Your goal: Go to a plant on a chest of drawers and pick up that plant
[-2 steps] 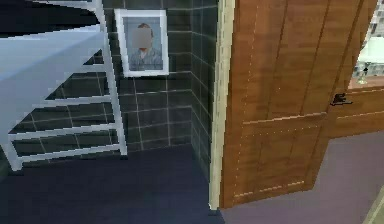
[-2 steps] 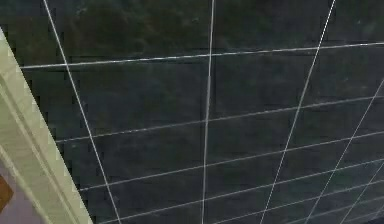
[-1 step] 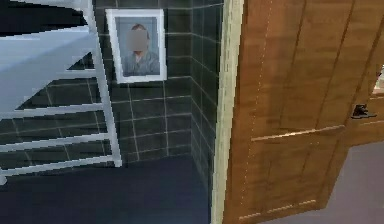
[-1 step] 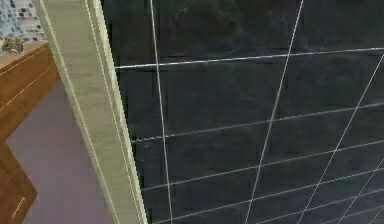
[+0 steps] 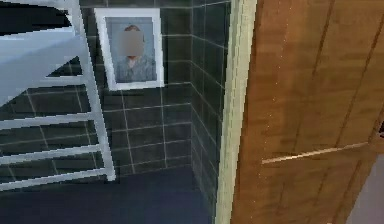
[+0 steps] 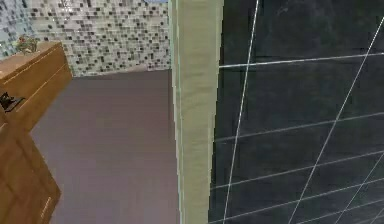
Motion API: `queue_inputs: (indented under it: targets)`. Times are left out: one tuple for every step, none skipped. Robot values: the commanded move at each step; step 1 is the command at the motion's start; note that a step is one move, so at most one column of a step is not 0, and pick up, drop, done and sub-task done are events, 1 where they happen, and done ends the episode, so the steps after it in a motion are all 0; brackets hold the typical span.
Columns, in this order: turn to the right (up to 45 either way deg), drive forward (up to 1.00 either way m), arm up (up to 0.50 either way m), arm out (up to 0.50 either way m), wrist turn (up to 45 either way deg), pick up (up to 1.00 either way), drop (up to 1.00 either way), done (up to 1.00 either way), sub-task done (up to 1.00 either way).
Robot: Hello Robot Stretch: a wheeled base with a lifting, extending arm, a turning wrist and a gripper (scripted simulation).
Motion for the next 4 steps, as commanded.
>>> queue_inputs:
  targets:
    - [45.0, 0.0, 0.0, 0.0, 0.0, 0.0, 0.0, 0.0, 0.0]
    - [3.0, 0.0, 0.0, 0.0, 0.0, 0.0, 0.0, 0.0, 0.0]
    - [0.0, 0.1, 0.0, 0.0, 0.0, 0.0, 0.0, 0.0, 0.0]
    - [-45.0, 0.0, 0.0, 0.0, 0.0, 0.0, 0.0, 0.0, 0.0]
